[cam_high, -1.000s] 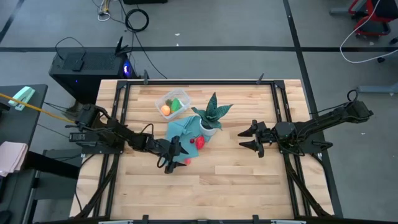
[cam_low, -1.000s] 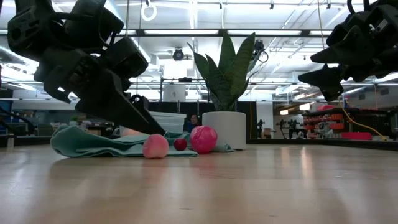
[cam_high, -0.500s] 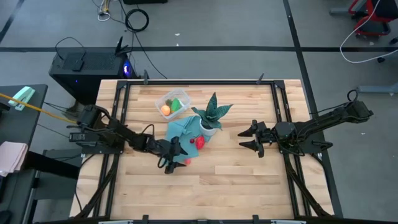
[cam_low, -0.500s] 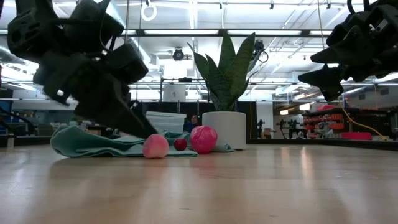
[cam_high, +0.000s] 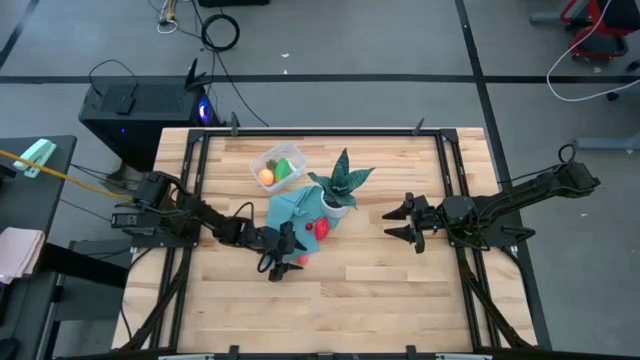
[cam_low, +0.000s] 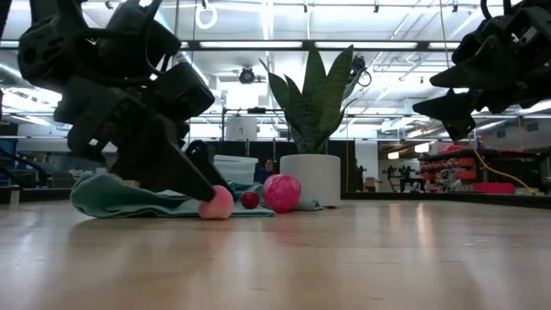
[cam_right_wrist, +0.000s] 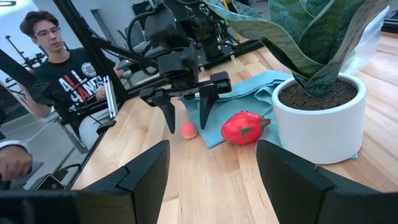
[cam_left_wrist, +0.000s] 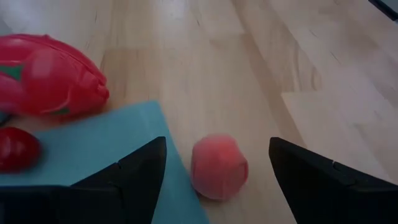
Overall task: Pick and placing Produce into tupperware
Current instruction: Put the peach into the transparent bin
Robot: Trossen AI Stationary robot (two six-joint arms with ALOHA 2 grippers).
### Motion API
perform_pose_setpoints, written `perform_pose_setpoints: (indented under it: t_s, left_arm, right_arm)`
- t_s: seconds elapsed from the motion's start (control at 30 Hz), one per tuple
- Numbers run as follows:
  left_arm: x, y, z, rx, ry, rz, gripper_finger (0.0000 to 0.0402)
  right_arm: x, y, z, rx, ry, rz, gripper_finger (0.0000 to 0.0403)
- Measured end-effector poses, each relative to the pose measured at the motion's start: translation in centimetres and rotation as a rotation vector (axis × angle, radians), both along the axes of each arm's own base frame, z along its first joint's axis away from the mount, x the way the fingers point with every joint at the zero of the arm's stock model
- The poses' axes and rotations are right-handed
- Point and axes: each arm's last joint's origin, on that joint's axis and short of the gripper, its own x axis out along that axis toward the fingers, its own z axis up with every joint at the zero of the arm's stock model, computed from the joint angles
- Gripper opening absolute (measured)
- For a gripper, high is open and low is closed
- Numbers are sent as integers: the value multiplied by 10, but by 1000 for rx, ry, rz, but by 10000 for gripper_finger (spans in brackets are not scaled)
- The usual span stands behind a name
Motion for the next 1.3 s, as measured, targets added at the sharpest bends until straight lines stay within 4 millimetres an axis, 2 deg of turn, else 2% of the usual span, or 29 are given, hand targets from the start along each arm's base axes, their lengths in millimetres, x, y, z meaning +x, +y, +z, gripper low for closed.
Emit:
perform_pose_setpoints:
  t_s: [0.8,1.3]
  left_arm:
    - [0,0,-1,-1,21,4,291]
    - [-1,0,-2,7,24,-1,201]
  right_arm:
    - [0,0,0,0,0,0,246]
    - [0,0,0,0,0,0,246]
